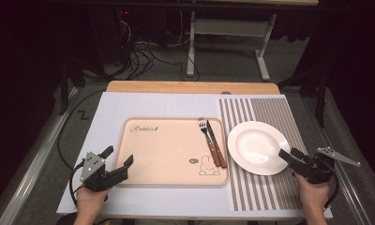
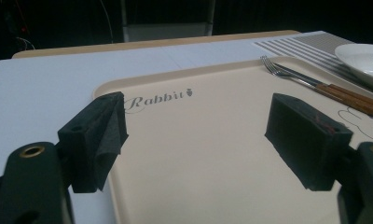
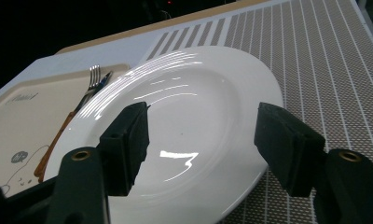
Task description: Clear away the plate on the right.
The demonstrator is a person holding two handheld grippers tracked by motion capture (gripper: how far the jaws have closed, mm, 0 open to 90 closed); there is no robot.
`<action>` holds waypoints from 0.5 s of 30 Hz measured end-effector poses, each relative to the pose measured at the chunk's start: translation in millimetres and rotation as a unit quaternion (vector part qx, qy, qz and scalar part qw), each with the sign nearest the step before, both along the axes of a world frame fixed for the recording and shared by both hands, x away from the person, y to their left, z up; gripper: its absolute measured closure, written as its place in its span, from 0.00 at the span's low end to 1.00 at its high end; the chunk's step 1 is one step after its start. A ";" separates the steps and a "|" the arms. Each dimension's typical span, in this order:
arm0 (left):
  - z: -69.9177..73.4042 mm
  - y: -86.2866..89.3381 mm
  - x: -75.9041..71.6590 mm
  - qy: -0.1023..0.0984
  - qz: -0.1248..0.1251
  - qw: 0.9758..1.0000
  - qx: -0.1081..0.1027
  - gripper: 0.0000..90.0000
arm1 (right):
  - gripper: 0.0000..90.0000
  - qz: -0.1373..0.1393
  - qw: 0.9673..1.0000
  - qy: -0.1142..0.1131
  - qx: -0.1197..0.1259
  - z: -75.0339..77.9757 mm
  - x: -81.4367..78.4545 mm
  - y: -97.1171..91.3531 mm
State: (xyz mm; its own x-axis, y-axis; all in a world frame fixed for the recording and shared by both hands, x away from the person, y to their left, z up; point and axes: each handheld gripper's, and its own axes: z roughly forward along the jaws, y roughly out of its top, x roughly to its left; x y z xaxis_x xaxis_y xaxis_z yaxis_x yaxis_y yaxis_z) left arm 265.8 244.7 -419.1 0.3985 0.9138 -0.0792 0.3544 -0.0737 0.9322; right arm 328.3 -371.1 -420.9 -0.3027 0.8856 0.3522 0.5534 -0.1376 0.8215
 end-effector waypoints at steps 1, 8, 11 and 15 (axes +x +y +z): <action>0.0 0.0 -0.1 0.000 0.000 1.000 0.000 0.23 | 0.42 -0.004 1.000 0.004 0.003 -0.3 1.1 -1.5; -0.9 -0.8 0.3 0.004 -0.001 1.000 0.005 0.23 | 0.46 -0.026 0.998 0.044 0.023 -4.1 12.4 -13.6; -1.1 -1.5 0.3 0.005 0.000 1.000 0.005 0.23 | 0.48 -0.026 0.997 0.067 0.033 -6.2 18.6 -16.9; -1.1 -1.4 0.1 0.005 0.000 1.000 0.007 0.23 | 0.50 -0.025 0.995 0.089 0.044 -9.4 25.0 -19.5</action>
